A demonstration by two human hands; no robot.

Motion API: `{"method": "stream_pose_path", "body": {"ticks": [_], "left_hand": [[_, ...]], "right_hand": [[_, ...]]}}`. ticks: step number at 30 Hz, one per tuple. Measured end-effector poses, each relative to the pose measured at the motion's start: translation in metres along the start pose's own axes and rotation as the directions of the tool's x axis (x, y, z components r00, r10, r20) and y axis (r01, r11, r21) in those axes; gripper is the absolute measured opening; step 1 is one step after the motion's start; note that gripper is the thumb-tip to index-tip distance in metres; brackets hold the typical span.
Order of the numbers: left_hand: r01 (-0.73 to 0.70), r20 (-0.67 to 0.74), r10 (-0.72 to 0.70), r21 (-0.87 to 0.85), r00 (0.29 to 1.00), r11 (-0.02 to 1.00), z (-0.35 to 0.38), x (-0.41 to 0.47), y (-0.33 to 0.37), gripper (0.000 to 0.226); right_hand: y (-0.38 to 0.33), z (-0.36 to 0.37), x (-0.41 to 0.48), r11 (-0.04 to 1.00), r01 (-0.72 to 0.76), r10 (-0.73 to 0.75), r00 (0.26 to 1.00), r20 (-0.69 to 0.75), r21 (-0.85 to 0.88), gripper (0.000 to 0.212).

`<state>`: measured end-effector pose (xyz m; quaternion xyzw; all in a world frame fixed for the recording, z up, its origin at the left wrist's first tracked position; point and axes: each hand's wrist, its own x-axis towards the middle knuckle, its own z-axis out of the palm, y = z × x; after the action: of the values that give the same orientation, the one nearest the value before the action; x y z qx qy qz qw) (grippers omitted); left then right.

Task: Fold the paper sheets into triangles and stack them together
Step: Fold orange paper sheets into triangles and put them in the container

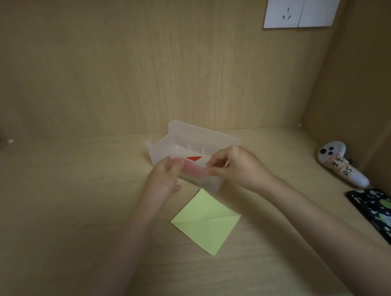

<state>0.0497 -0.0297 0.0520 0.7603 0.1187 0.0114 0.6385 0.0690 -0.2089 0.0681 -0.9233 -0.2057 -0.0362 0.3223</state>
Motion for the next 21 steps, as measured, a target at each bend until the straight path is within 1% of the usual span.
{"method": "stream_pose_path", "body": {"ticks": [3,4,6,8,9,12,15,19,21], "left_hand": [[0.021,-0.045,-0.02,0.024,0.999,0.999,-0.002,0.012,0.007,0.058],[0.025,-0.054,-0.024,0.025,0.998,0.999,-0.003,0.016,0.009,0.058],[0.037,-0.061,-0.037,0.009,0.997,0.999,-0.005,0.024,0.01,0.06],[0.043,-0.05,-0.043,-0.006,0.998,0.999,-0.007,0.031,0.01,0.059],[0.044,-0.039,-0.044,-0.009,0.998,0.999,-0.009,0.033,0.01,0.057],[0.027,-0.011,-0.027,-0.012,1.0,1.0,-0.012,0.043,0.007,0.052],[0.013,-0.008,-0.013,-0.001,1.0,1.0,-0.016,0.048,0.006,0.046],[-0.013,0.025,0.014,-0.026,1.0,1.0,-0.017,0.052,0.007,0.029],[-0.046,0.031,0.048,-0.052,0.998,0.998,-0.017,0.052,0.008,0.027]], "right_hand": [[-0.016,0.012,0.006,0.995,0.039,-0.05,0.991,0.128,0.091,0.02],[-0.02,0.013,0.008,0.993,0.041,-0.058,0.987,0.15,0.112,0.022],[-0.026,0.008,0.017,0.977,-0.019,-0.006,0.993,0.117,0.215,0.023],[-0.027,-0.003,0.032,0.939,-0.099,0.096,0.995,0.025,0.33,0.02],[-0.025,-0.008,0.041,0.928,-0.132,0.141,0.99,0.002,0.349,0.019],[-0.019,-0.01,0.078,0.936,-0.234,0.232,0.972,0.04,0.265,0.022],[-0.016,0.008,0.112,0.939,-0.334,0.327,0.94,0.093,0.081,0.023],[-0.018,0.032,0.128,0.883,-0.469,0.462,0.85,0.254,-0.038,0.025],[-0.023,0.038,0.13,0.856,-0.494,0.514,0.79,0.333,-0.149,0.032]]}}
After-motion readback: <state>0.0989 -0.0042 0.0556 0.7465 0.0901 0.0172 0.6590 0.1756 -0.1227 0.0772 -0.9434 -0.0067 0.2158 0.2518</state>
